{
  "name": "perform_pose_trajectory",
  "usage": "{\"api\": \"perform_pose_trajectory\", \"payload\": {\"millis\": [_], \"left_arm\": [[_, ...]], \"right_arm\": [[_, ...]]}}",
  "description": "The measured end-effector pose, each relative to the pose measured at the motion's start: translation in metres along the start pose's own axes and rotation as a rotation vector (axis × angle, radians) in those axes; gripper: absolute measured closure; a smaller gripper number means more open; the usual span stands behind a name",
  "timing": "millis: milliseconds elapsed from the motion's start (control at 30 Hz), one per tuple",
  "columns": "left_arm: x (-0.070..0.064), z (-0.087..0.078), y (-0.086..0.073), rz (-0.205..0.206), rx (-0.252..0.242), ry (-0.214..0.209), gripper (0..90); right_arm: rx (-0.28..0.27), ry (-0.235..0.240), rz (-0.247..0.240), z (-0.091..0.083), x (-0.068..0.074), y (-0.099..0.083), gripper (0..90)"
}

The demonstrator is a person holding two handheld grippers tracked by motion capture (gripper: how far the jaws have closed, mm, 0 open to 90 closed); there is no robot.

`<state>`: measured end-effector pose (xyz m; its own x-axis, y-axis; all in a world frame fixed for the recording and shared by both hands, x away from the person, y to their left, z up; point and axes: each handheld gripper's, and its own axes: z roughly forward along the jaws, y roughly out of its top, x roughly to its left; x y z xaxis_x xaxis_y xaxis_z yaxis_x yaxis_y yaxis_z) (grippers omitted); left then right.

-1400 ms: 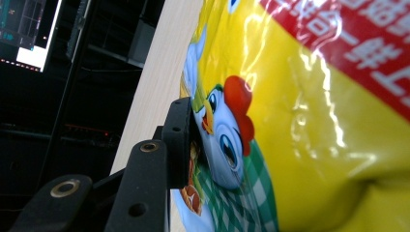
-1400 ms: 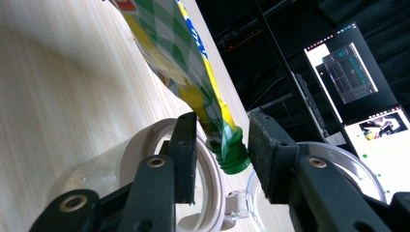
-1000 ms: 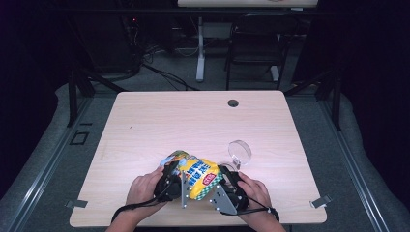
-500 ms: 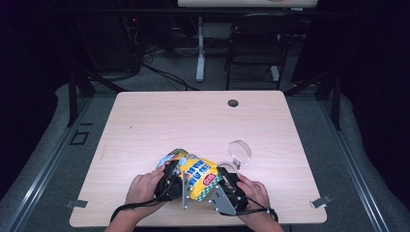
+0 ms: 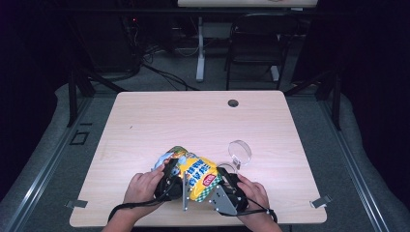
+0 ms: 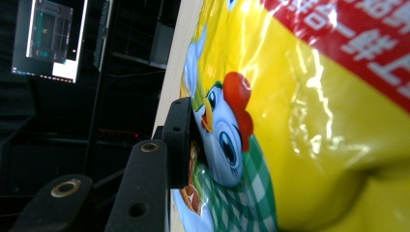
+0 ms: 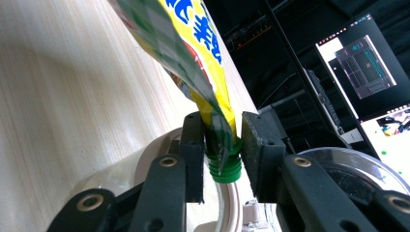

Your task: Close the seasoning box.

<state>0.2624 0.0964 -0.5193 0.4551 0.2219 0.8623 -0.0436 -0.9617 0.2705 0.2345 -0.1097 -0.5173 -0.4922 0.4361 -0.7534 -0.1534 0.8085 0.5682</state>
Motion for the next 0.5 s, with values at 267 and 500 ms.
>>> {"api": "perform_pose_trajectory", "payload": {"millis": [267, 500], "left_arm": [[-0.0001, 0.0000, 0.0019, 0.025, 0.001, 0.014, 63.9], [0.0024, -0.0002, 0.0030, 0.048, -0.001, 0.029, 64.0]], "right_arm": [[0.004, 0.007, 0.026, -0.0010, -0.0007, -0.0013, 71.6], [-0.002, 0.007, 0.048, -0.0012, -0.0025, -0.0020, 71.7]]}}
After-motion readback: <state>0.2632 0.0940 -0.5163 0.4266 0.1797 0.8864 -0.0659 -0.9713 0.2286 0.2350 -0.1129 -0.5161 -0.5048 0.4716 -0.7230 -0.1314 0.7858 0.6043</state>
